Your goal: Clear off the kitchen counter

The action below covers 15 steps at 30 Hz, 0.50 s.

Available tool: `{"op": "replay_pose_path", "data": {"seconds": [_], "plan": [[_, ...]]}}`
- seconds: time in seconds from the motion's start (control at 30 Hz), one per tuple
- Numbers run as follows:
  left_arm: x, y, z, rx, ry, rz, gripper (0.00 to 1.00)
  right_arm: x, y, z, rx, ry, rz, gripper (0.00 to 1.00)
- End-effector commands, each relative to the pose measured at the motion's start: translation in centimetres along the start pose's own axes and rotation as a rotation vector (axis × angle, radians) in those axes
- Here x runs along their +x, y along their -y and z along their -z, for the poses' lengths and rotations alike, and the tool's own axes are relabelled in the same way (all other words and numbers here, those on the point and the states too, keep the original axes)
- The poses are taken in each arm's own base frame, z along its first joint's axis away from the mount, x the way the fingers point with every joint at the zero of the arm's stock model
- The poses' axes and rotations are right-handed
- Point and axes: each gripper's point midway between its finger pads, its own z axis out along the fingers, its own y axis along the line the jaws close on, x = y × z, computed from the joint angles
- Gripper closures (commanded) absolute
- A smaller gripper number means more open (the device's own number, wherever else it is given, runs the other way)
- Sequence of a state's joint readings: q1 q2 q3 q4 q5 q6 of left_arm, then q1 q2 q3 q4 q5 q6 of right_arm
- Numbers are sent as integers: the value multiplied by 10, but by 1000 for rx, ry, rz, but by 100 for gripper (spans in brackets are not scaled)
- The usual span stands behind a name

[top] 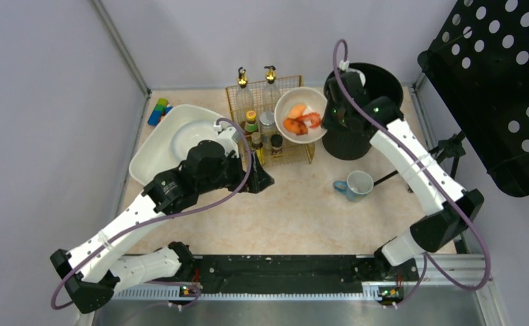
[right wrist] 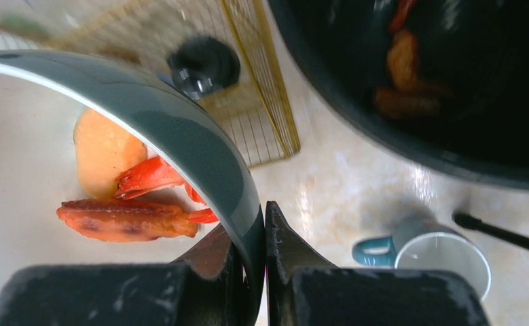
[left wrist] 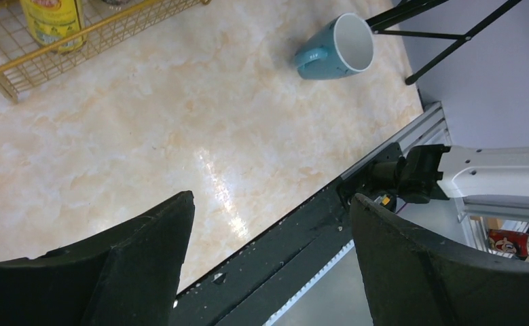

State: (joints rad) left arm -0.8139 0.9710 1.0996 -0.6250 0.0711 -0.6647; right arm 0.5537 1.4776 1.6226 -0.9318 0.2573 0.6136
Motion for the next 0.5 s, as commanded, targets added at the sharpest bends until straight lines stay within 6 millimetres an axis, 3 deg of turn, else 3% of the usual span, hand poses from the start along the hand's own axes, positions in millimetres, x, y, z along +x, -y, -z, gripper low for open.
{"op": "replay_pose_path", "data": {"seconds": [0.0, 0.23, 0.47], "plan": [[3, -2, 0, 13, 22, 13, 11, -102, -25, 48, -99, 281, -176, 100], [18, -12, 0, 10, 13, 28, 11, -167, -12, 72, 12, 442, -232, 100], [24, -20, 6, -7, 19, 27, 11, -204, 20, 85, 141, 575, -272, 100]]}}
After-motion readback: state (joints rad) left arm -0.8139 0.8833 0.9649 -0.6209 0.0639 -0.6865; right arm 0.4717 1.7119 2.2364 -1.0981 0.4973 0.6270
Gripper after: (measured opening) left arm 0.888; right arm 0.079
